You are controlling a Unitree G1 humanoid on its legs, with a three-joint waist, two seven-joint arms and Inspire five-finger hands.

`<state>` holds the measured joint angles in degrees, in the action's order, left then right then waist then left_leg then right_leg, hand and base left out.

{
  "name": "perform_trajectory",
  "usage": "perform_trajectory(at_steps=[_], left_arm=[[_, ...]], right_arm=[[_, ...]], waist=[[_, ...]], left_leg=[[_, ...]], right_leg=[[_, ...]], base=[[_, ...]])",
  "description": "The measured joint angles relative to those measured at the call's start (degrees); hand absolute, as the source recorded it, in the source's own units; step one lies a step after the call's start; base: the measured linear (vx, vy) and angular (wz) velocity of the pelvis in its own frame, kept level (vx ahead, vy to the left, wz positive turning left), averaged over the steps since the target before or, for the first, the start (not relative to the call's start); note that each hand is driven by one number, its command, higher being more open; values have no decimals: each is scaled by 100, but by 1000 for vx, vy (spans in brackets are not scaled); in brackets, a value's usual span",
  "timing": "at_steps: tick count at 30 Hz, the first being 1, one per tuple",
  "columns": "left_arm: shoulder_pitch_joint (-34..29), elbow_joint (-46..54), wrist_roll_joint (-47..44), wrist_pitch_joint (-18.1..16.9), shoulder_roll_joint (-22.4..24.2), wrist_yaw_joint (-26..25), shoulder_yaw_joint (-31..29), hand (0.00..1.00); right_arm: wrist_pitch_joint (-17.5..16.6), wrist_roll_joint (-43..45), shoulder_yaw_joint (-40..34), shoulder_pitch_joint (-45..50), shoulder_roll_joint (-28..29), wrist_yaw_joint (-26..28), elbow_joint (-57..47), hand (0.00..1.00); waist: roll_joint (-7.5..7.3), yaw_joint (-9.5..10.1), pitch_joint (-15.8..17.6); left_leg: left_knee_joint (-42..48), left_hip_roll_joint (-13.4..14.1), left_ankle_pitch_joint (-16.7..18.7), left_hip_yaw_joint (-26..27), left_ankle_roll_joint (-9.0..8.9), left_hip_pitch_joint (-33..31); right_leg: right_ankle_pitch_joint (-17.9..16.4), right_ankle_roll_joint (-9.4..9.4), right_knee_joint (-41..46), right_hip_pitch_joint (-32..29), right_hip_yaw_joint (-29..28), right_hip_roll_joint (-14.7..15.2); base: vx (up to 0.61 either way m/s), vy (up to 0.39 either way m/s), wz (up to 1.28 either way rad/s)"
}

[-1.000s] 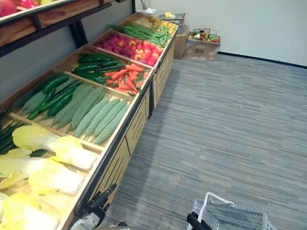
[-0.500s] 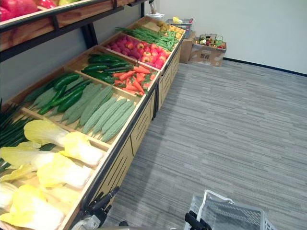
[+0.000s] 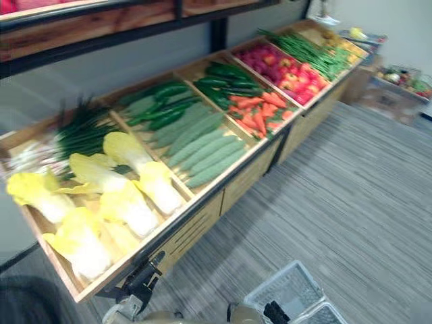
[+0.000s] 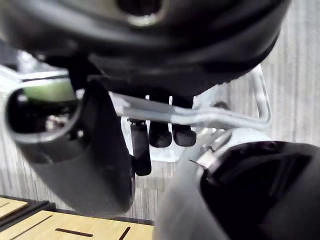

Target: Pick vegetable in the basket

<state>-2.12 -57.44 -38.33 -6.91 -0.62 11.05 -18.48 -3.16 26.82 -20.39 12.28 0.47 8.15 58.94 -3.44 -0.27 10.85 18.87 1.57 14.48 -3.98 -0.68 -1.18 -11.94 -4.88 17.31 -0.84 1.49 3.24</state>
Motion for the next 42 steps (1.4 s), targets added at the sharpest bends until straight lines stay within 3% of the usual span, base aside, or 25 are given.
perform_trajectory(at_steps=[4, 10, 15, 17, 18, 19, 20, 21, 22, 23, 24, 25, 26, 32, 38, 42], left_arm=[[-11, -7, 63, 3, 7, -88, -45, 100], [-191, 0, 63, 209, -102, -133, 24, 100], [-360, 140, -254, 133, -175, -100, 250, 100], [-462, 270, -377, -16, -167, -115, 366, 100], [-401, 263, -364, -45, -126, -111, 412, 100], [-379, 207, -363, -56, -40, -108, 393, 100], [-322, 218, -230, -15, -106, -99, 379, 100], [-118, -36, -143, 33, -107, -91, 491, 100], [-114, -29, -142, 92, -122, -130, 605, 100], [-223, 30, -157, 128, -128, -191, 706, 100], [-233, 27, -162, 122, -118, -198, 708, 100], [-297, 20, -175, 112, -95, -251, 734, 100], [-351, -23, -192, 115, -73, -315, 753, 100], [-714, -29, -401, 72, -238, -652, 597, 100], [-841, -35, -821, 42, -169, -860, 464, 100], [-883, -154, -1890, -467, -3, -968, 332, 100]], right_arm=[[-3, -156, 182, -3, -49, 39, -11, 0], [-49, -474, 181, -7, -17, -6, -79, 0], [66, -779, 260, -170, -20, 6, 18, 0], [71, -740, 225, -209, -22, 6, 154, 0], [58, -622, 105, -240, -57, 12, 140, 0], [50, -476, 86, -247, -125, 65, 6, 0], [-14, -401, 17, -192, -112, 100, -139, 0], [-54, -367, -236, -243, -170, 11, -43, 0], [-49, -313, -329, -259, -148, -48, 23, 0], [-19, -195, -301, -231, -183, -67, 33, 0], [-23, -194, -298, -238, -205, -69, 28, 0], [14, -195, -262, -253, -319, -99, 25, 0], [12, -205, -269, -257, -347, -189, 33, 0], [-9, -319, -262, -214, -117, -127, 43, 0], [-5, -320, -253, -144, -76, -153, 47, 0], [5, -320, -254, -155, -128, -194, 45, 0]], waist=[[-17, 38, -54], [-74, 97, -331], [-200, 167, -581], [-221, 159, -603], [1, 67, -532], [158, -70, -540], [-125, -120, -399], [165, -266, -296], [130, -228, -273], [57, -180, -304], [82, -174, -298], [251, -152, -297], [310, -150, -301], [141, -98, -331], [149, 7, -327], [233, 25, -327]], left_leg=[[-473, 114, -152, -423, -193, 172], [-1241, 252, -730, -276, -348, 534], [-1561, 227, -1439, -254, -298, 447], [-1743, 226, -1889, -19, -87, 397], [-2014, 457, -2236, 214, 16, 416], [-2153, 546, -2300, 437, -17, 366], [-1588, 322, -1660, 1514, -60, 257], [-1226, 635, -1113, 1979, -124, 173], [-1232, 657, -1106, 2027, -236, 217], [-1415, 601, -1150, 2216, -252, 350], [-1464, 604, -1156, 2212, -258, 387], [-1722, 642, -1233, 2166, -339, 572], [-2016, 615, -1575, 2172, -471, 661], [-2416, 390, -1693, 2215, -378, 819], [-2426, 292, -1686, 2240, -369, 919], [-2432, 361, -1704, 2260, -398, 952]], right_leg=[[45, 42, 107, 118, 27, -146], [63, 72, 168, 323, 144, -241], [219, 320, 138, 425, 485, -285], [400, 333, 401, 365, 736, -319], [461, 387, 1027, -68, 757, -363], [-39, 733, 498, -113, 617, -407], [658, 303, -1178, 421, 492, 146], [671, 313, -1305, 663, 895, -108], [617, 348, -1235, 673, 1024, -56], [479, 298, -1159, 715, 1208, 111], [450, 296, -1130, 697, 1223, 121], [336, 273, -988, 626, 1242, 86], [279, 236, -865, 574, 1216, 99], [331, 155, -879, 553, 1183, 238], [348, 139, -1056, 764, 1225, 278], [348, 140, -1089, 806, 1246, 239]], base=[[211, -125, 65], [163, -97, 44], [44, -124, 73], [30, -112, 128], [-18, -66, 159], [-39, 0, 206], [-17, 20, 224], [-12, 71, 181], [-9, -37, 151], [-31, -33, 71], [-20, -47, 59], [-18, 60, 19], [-27, 88, 13], [49, 97, -1], [46, 36, 4], [0, 0, 0]])
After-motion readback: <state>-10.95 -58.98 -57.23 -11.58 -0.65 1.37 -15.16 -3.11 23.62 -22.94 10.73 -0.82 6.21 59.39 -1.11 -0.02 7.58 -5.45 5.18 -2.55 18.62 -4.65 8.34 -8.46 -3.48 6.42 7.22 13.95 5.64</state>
